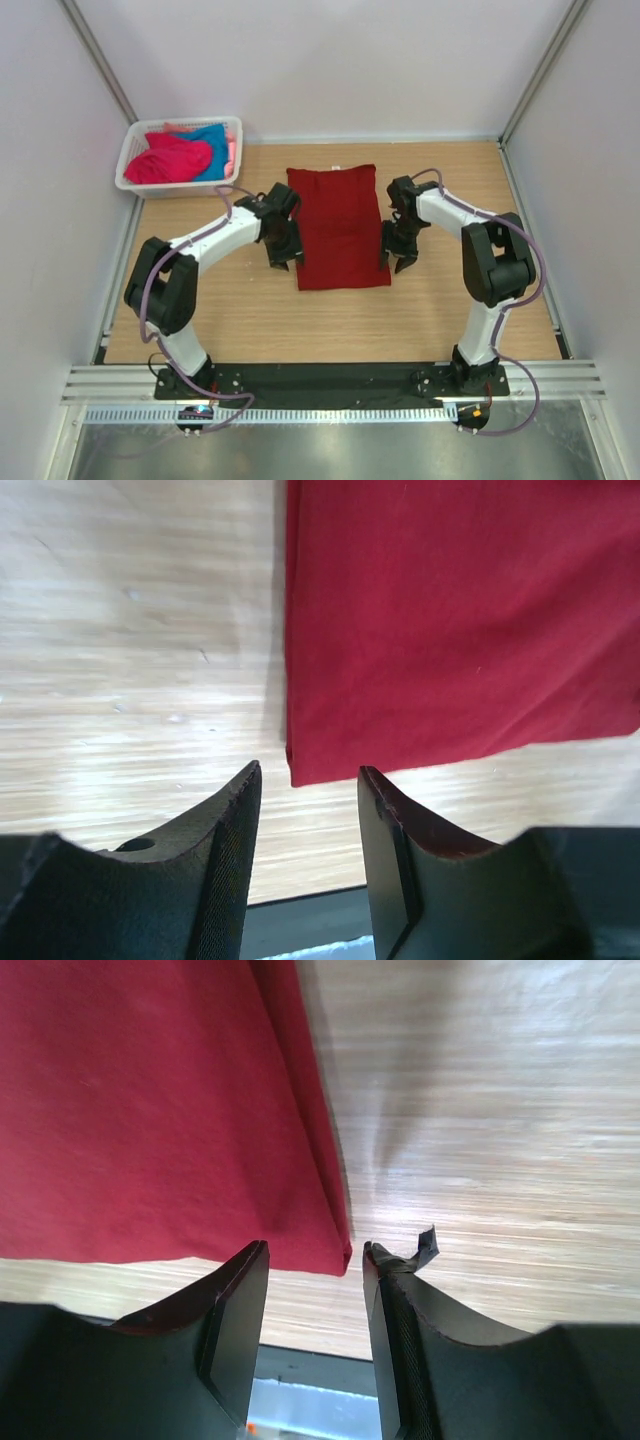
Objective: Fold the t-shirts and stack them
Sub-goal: Fold the tshirt
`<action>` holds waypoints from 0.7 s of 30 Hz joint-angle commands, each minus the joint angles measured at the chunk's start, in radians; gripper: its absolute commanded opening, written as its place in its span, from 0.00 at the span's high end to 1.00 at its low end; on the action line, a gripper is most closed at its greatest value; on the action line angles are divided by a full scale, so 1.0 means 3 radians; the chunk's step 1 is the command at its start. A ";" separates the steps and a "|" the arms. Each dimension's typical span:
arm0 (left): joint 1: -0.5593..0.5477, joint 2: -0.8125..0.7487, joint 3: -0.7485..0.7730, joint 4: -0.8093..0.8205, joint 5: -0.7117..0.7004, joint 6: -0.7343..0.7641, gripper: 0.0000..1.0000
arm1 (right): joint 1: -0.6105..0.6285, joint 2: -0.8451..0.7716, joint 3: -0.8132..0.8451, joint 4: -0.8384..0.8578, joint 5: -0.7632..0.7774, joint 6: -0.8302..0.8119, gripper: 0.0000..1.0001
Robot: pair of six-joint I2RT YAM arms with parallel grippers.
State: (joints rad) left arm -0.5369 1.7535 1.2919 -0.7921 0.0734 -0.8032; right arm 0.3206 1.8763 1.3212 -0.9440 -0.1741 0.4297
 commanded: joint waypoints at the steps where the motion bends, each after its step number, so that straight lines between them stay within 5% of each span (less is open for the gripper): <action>1: 0.0005 -0.0087 -0.0327 0.0385 0.0338 -0.0150 0.55 | -0.0015 -0.0210 -0.0165 0.0084 -0.0197 -0.0083 0.51; 11: -0.0107 0.0010 -0.0860 0.0768 0.0481 -0.0212 0.53 | -0.0026 -0.0333 -0.0860 0.0584 -0.0335 -0.0011 0.58; 15: -0.0107 0.0076 -0.0921 0.0902 0.0548 -0.0212 0.55 | -0.0046 -0.0303 -0.0927 0.0738 -0.0340 0.0035 0.70; 18: -0.0107 0.0082 -0.0957 0.0912 0.0543 -0.0201 0.78 | -0.0041 -0.0353 -0.0963 0.0753 -0.0360 0.0086 0.91; 19: -0.0107 0.0061 -0.0977 0.0907 0.0543 -0.0207 0.92 | -0.0041 -0.0409 -0.0993 0.0774 -0.0376 0.0117 0.96; 21: -0.0107 -0.0031 -0.1038 0.0856 0.0502 -0.0237 1.00 | -0.0041 -0.0558 -0.1106 0.0764 -0.0350 0.0173 0.99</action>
State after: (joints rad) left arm -0.5636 1.7576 1.0142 -0.5476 0.2298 -0.8700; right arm 0.3073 1.7756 1.0309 -0.7639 -0.2909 0.4530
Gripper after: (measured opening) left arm 0.032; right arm 0.038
